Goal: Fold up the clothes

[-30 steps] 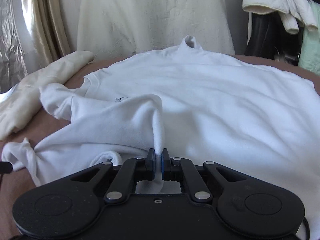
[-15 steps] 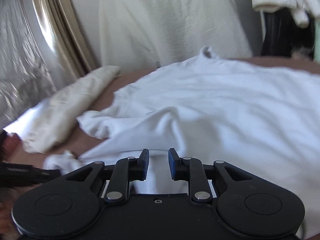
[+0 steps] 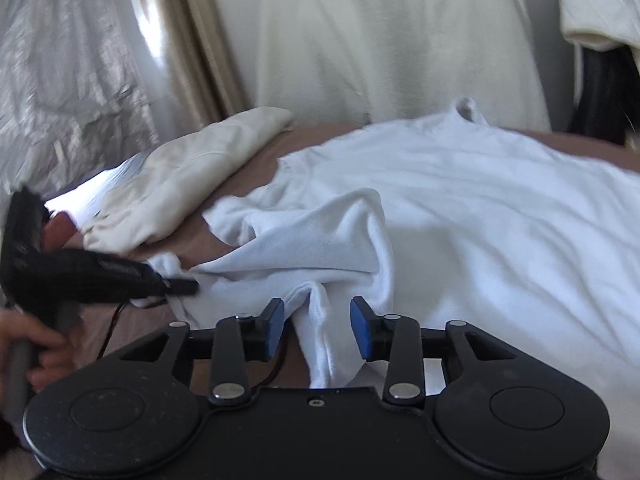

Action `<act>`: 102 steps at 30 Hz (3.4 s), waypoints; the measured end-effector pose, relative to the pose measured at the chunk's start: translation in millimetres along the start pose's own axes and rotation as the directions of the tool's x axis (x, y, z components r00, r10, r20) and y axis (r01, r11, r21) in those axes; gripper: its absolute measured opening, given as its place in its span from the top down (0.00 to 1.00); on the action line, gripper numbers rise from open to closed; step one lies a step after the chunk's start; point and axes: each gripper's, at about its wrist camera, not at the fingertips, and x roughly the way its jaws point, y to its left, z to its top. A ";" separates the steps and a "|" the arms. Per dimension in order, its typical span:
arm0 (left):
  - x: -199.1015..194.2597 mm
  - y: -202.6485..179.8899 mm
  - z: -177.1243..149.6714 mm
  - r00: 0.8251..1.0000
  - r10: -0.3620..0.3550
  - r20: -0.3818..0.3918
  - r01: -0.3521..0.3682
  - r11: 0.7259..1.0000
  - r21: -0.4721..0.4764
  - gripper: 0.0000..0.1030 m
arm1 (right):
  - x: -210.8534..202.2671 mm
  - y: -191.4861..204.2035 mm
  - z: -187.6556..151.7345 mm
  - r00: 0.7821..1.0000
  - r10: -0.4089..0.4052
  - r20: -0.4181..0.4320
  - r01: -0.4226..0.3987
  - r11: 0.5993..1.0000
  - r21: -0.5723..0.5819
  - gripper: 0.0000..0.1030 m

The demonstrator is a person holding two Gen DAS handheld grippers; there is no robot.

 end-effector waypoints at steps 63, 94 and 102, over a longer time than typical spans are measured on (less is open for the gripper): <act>-180.7 -71.4 -6.9 0.981 -0.187 0.053 0.173 0.963 0.209 0.58 | -34.3 70.0 -37.1 0.760 0.617 -0.204 -0.616 0.784 0.074 0.94; 42.9 -47.2 -7.7 0.964 0.259 -0.065 -0.205 0.873 0.443 0.98 | -102.3 3.2 -1.6 0.914 0.407 -0.004 -0.405 0.911 0.082 0.93; -48.4 -6.8 5.2 0.818 0.526 0.234 -0.576 0.742 0.344 1.00 | -86.4 2.8 -18.5 0.820 0.557 -0.128 -0.538 0.828 0.156 0.93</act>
